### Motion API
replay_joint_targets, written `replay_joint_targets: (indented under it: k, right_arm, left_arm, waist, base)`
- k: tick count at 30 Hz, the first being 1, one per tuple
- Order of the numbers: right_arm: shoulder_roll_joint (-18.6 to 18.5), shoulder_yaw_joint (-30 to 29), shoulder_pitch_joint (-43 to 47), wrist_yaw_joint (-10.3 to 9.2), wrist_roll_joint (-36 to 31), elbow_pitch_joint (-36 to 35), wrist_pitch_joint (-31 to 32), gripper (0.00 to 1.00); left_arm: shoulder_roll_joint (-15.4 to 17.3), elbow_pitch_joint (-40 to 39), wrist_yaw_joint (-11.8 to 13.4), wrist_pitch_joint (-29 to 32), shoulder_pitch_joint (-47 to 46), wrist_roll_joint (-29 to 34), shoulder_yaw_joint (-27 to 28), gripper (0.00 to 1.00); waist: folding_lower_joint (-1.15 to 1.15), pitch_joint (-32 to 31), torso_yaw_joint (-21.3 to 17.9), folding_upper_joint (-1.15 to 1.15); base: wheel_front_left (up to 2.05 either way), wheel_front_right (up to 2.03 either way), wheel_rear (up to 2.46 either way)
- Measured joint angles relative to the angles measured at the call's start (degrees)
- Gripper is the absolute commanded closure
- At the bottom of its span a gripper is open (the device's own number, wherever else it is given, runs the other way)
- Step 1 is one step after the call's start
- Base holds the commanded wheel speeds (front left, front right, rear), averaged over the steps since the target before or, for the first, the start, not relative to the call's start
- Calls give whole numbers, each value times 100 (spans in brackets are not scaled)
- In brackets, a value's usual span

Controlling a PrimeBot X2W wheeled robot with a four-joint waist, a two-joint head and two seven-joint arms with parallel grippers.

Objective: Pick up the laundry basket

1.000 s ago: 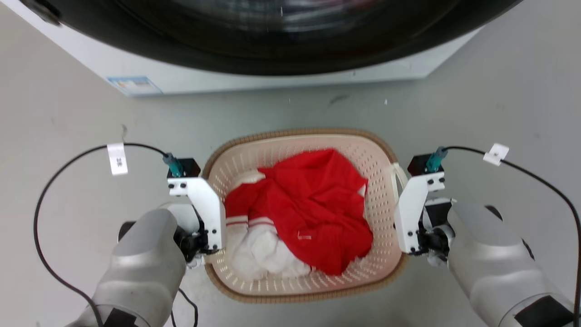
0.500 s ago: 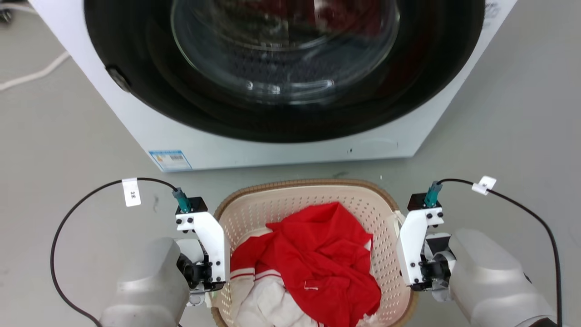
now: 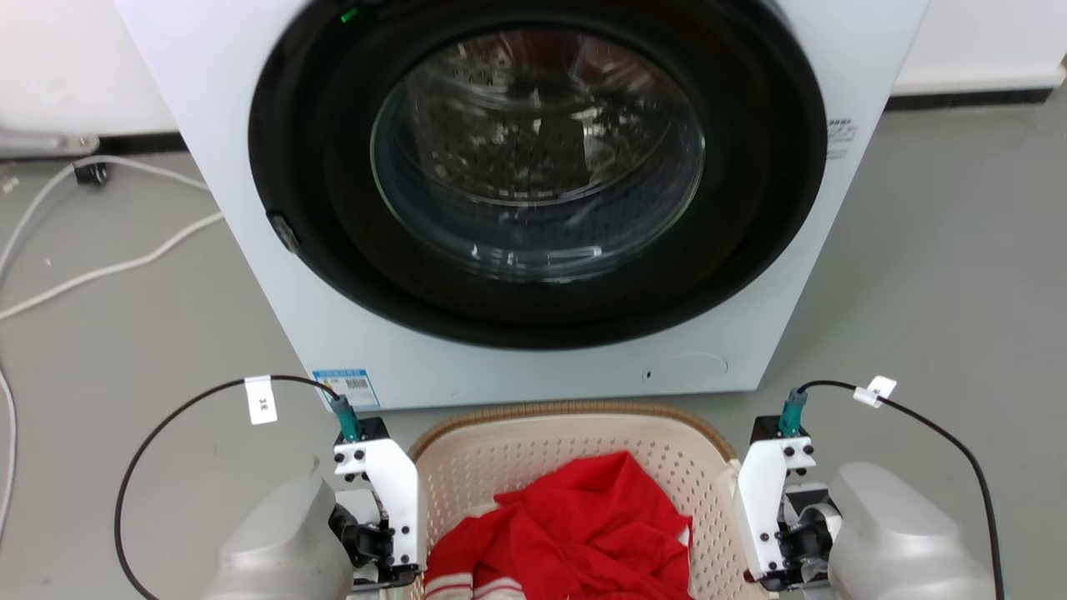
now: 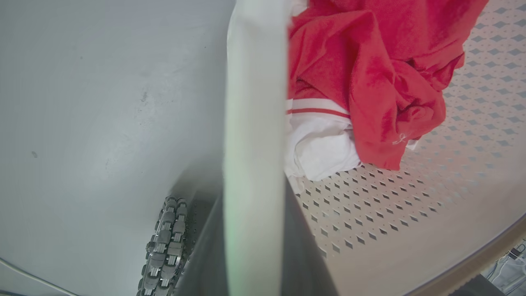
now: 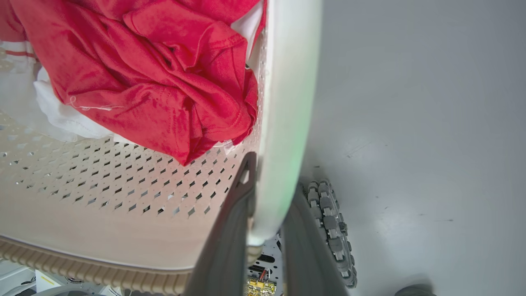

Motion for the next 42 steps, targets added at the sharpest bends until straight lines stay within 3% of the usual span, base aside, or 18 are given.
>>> replay_joint_targets:
  k: [17, 42]
  right_arm:
    - [-48, -177, 10, 2, -227, 0, 504, 100]
    - [-1, -404, -108, 2, -535, 4, 526, 100]
  left_arm:
    - [-76, 69, 7, 237, 140, -227, -40, 100]
    - [-68, 70, 7, 48, 153, -387, -137, 100]
  waist:
    - [0, -631, -11, 0]
    - [1, -569, -9, 0]
  base:
    - [0, 0, 0]
    - [0, 0, 0]
